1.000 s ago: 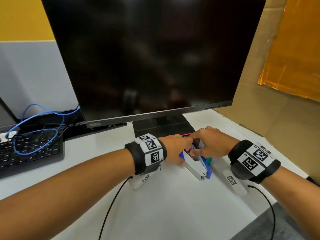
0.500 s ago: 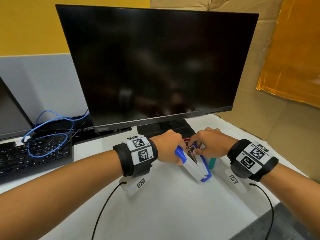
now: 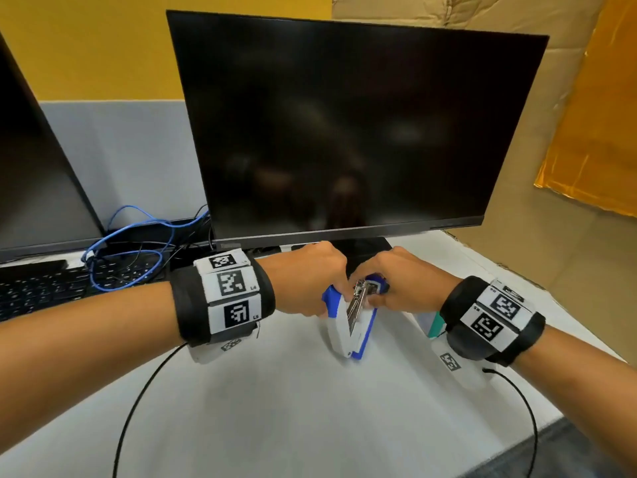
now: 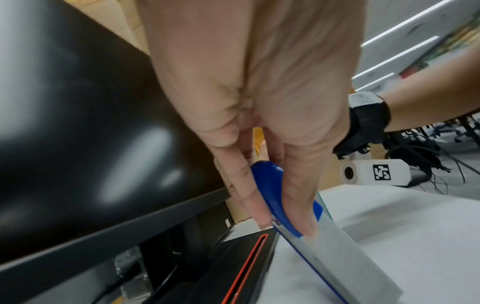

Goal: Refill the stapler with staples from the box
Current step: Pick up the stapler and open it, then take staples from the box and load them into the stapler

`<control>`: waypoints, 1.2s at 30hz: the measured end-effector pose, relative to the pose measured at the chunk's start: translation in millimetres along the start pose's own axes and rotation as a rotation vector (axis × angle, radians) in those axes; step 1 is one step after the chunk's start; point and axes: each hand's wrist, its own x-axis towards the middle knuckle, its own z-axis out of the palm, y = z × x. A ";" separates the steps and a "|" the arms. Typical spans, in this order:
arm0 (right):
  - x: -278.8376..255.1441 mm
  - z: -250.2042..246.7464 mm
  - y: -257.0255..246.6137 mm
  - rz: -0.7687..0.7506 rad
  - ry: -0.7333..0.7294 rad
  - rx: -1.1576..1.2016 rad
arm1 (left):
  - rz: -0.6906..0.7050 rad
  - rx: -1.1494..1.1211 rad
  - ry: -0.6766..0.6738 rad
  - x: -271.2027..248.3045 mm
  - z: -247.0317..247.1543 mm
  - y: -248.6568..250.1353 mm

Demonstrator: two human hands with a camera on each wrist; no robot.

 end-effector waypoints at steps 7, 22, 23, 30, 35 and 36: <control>-2.8 17.1 -6.3 0.028 0.056 -0.027 | -0.039 0.121 0.029 -43.8 6.6 -9.8; -14.1 43.3 -19.9 0.145 0.084 -0.001 | -0.331 0.149 0.118 -74.4 40.5 -37.7; -14.6 45.1 -19.5 0.148 0.067 -0.002 | -0.345 0.132 0.121 -75.9 44.0 -39.8; -15.4 49.6 -15.2 0.150 -0.022 0.001 | -0.402 0.112 0.110 -73.6 62.1 -45.2; -11.8 52.2 -11.5 0.129 -0.019 -0.011 | -0.431 0.022 0.040 -69.8 71.9 -47.5; -11.4 52.6 -10.8 0.128 -0.019 -0.013 | -0.428 0.008 0.039 -69.4 72.7 -48.7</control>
